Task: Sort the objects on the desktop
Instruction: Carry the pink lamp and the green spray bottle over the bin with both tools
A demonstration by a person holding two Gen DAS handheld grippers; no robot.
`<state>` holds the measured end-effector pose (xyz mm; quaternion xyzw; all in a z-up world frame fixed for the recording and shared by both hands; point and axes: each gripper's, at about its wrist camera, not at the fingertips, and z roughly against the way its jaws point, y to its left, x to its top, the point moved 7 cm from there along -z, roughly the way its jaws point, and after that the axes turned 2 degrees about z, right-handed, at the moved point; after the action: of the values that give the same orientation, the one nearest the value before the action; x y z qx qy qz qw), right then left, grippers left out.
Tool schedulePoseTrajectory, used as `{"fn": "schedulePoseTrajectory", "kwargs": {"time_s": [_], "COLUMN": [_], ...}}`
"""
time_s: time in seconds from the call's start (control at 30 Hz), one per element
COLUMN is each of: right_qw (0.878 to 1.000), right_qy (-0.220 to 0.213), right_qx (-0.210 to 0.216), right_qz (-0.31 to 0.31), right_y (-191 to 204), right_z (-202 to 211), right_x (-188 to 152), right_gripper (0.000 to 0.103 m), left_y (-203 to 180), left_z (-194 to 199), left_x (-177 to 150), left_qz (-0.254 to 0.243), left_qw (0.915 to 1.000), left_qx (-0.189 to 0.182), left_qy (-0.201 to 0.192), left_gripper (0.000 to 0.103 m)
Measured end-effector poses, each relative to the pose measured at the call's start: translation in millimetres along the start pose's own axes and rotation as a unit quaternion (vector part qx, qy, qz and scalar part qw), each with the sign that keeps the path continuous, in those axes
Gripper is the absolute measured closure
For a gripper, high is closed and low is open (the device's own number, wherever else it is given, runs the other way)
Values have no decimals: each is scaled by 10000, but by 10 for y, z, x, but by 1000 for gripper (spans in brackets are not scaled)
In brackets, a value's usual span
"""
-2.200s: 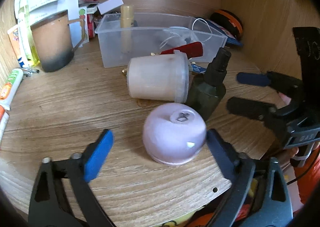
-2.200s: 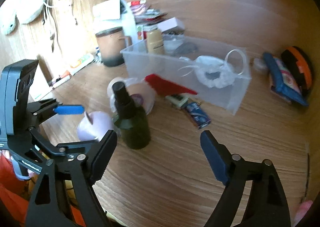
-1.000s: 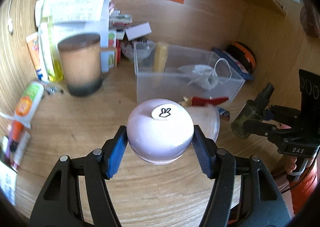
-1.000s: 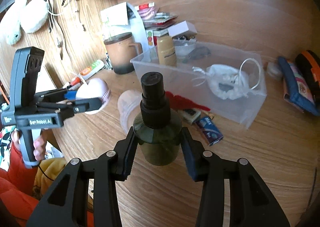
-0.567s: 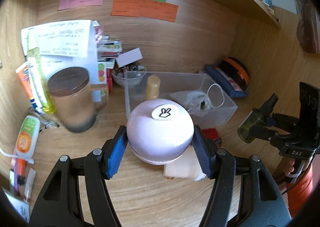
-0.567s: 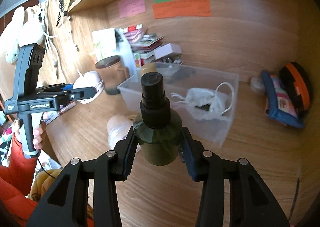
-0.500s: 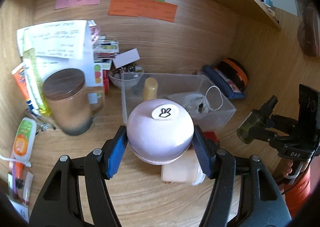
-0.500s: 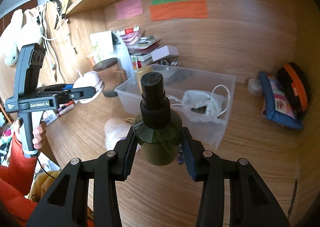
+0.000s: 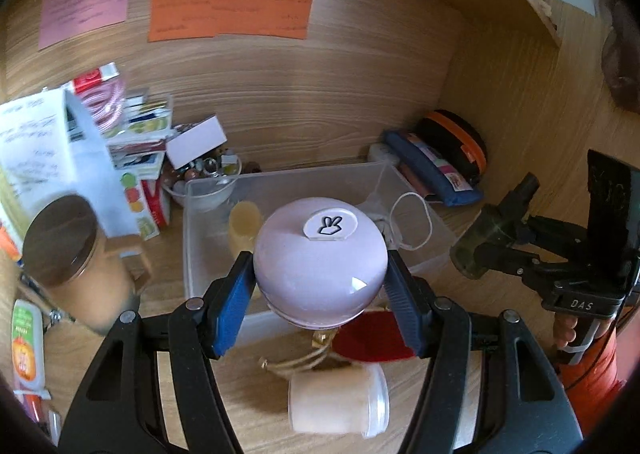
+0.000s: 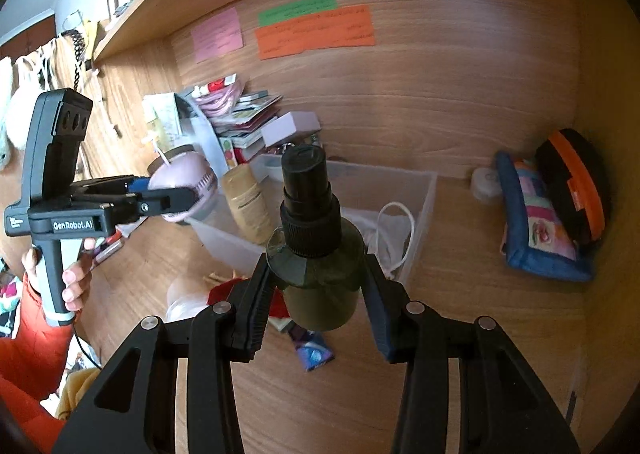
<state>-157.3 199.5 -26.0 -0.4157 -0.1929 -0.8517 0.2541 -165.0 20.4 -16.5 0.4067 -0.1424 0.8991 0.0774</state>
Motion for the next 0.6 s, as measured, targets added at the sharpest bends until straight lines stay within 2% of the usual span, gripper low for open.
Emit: {"fn": "schedulePoseTrajectory", "kwargs": {"time_s": [0.27, 0.6], "right_qw": [10000, 9996], "right_qy": [43, 287], "right_qx": [-36, -30], "right_qz": [-24, 0], "right_y": [-100, -170], "right_z": [-169, -453], "right_x": [132, 133], "right_gripper": [64, 64], "left_y": [-56, -65], "left_z": [-345, -683], "left_x": [90, 81], "left_qz": [-91, -207], "left_qw": [9996, 9982], "left_qx": [-131, -99], "left_qy": [250, 556], "left_gripper": [39, 39]}}
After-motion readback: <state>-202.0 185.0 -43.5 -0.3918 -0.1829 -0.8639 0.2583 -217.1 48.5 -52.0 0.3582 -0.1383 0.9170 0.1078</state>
